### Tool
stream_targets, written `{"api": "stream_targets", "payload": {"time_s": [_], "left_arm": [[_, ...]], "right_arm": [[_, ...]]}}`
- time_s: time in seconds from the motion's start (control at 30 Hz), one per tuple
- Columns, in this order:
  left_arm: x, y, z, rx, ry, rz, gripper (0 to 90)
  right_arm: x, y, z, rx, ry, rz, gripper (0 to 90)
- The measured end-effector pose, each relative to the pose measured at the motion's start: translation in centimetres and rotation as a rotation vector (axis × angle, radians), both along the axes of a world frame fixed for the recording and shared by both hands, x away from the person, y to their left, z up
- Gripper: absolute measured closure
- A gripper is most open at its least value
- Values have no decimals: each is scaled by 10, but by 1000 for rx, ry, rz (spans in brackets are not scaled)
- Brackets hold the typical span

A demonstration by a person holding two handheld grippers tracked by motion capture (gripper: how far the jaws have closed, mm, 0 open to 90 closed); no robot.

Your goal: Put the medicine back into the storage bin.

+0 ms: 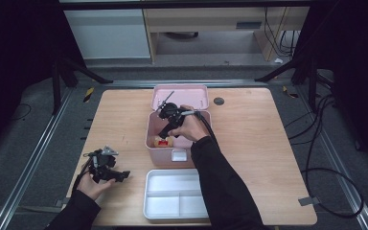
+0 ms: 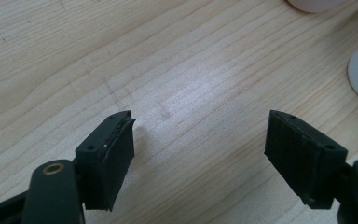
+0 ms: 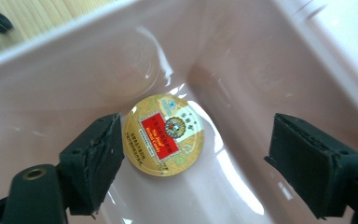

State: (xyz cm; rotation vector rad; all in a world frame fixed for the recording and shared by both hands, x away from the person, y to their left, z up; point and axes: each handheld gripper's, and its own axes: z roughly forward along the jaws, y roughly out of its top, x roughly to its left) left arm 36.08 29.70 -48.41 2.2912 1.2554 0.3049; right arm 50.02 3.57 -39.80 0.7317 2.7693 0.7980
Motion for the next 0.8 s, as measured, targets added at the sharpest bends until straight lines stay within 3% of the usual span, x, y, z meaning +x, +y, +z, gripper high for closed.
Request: {"api": "stream_targets", "payload": {"time_s": [0.27, 0.37, 0.6, 0.8], "left_arm": [[-2, -2, 6, -5, -27, -22, 246], [-2, -3, 8, 0, -29, -30, 256], [-5, -10, 18, 0, -53, -79, 273], [-11, -18, 32, -7, -87, -135, 292]], "right_arm": [[-18, -42, 51, 122, -115, -26, 235], [-29, -63, 63, 123, -152, -33, 235], [-56, -112, 74, 96, -180, -51, 255], [-88, -146, 68, 84, -181, -7, 307]]}}
